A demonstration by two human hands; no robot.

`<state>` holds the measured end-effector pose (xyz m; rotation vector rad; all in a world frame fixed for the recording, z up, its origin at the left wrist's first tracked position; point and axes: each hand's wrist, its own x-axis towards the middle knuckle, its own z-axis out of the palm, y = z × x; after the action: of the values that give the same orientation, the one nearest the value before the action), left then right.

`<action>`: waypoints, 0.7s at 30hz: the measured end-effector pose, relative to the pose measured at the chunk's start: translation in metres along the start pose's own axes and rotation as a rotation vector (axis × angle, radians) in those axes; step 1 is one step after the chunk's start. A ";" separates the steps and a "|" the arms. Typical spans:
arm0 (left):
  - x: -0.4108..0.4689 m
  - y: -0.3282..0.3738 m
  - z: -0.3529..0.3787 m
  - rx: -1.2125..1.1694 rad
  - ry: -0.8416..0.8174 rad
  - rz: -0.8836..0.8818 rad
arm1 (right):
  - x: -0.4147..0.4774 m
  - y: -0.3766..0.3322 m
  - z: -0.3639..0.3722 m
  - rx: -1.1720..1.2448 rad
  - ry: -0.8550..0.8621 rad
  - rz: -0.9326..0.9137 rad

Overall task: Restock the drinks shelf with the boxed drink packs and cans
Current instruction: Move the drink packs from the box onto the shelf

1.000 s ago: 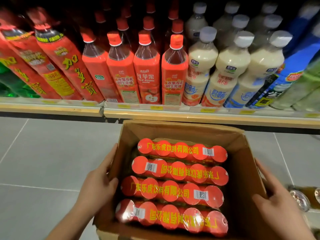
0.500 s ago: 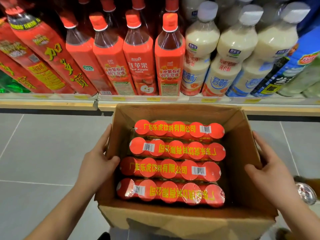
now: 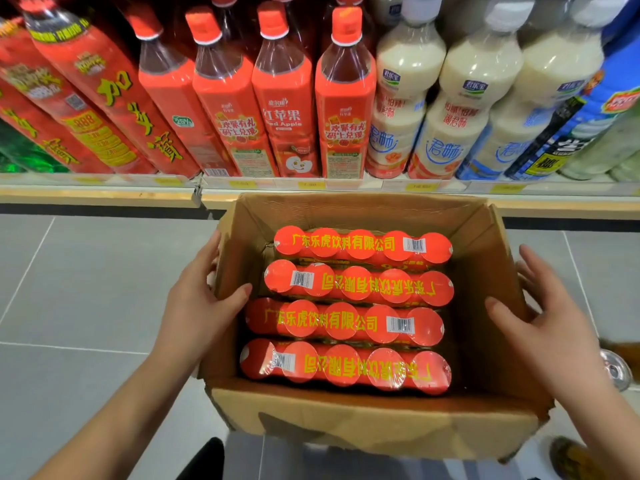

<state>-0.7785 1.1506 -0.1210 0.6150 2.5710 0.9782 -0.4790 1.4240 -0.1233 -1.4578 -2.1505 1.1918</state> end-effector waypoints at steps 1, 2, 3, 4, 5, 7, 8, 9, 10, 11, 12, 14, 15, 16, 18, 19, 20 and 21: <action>-0.002 0.001 0.000 0.035 0.012 0.043 | -0.002 -0.001 -0.001 -0.001 0.009 -0.025; -0.006 0.003 0.000 0.068 0.011 0.080 | -0.005 -0.003 -0.001 -0.005 0.018 -0.054; -0.012 0.004 0.001 0.090 0.002 0.121 | -0.010 -0.006 0.000 -0.010 0.028 -0.080; -0.018 0.004 0.003 0.103 -0.014 0.157 | -0.016 -0.009 0.002 -0.023 0.039 -0.098; -0.024 0.004 0.005 0.124 -0.028 0.200 | -0.024 -0.012 0.006 -0.045 0.046 -0.113; -0.035 0.002 0.008 0.211 -0.055 0.332 | -0.040 -0.017 0.014 -0.097 0.033 -0.154; -0.040 0.001 0.009 0.258 -0.081 0.399 | -0.048 -0.019 0.019 -0.106 0.002 -0.170; -0.044 0.000 0.010 0.285 -0.116 0.439 | -0.054 -0.019 0.024 -0.104 -0.044 -0.164; -0.047 -0.001 0.011 0.293 -0.154 0.443 | -0.059 -0.018 0.028 -0.105 -0.089 -0.145; -0.050 -0.002 0.011 0.291 -0.190 0.429 | -0.061 -0.017 0.031 -0.115 -0.127 -0.119; -0.052 -0.003 0.012 0.299 -0.222 0.412 | -0.062 -0.017 0.033 -0.128 -0.154 -0.091; -0.054 -0.006 0.013 0.340 -0.263 0.415 | -0.060 -0.018 0.034 -0.154 -0.185 -0.057; -0.054 -0.006 0.014 0.352 -0.282 0.408 | -0.059 -0.018 0.034 -0.170 -0.198 -0.055; -0.053 -0.006 0.015 0.360 -0.304 0.391 | -0.057 -0.018 0.034 -0.189 -0.212 -0.053; -0.052 -0.005 0.017 0.386 -0.343 0.350 | -0.055 -0.017 0.034 -0.229 -0.251 -0.044; -0.051 -0.004 0.018 0.408 -0.366 0.326 | -0.055 -0.016 0.034 -0.252 -0.275 -0.038; -0.050 -0.002 0.019 0.441 -0.392 0.300 | -0.055 -0.016 0.035 -0.275 -0.304 -0.027; -0.048 0.001 0.020 0.483 -0.420 0.278 | -0.054 -0.016 0.035 -0.295 -0.339 -0.012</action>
<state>-0.7282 1.1378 -0.1278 1.1871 2.3681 0.2364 -0.4864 1.3582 -0.1215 -1.4337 -2.6552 1.2325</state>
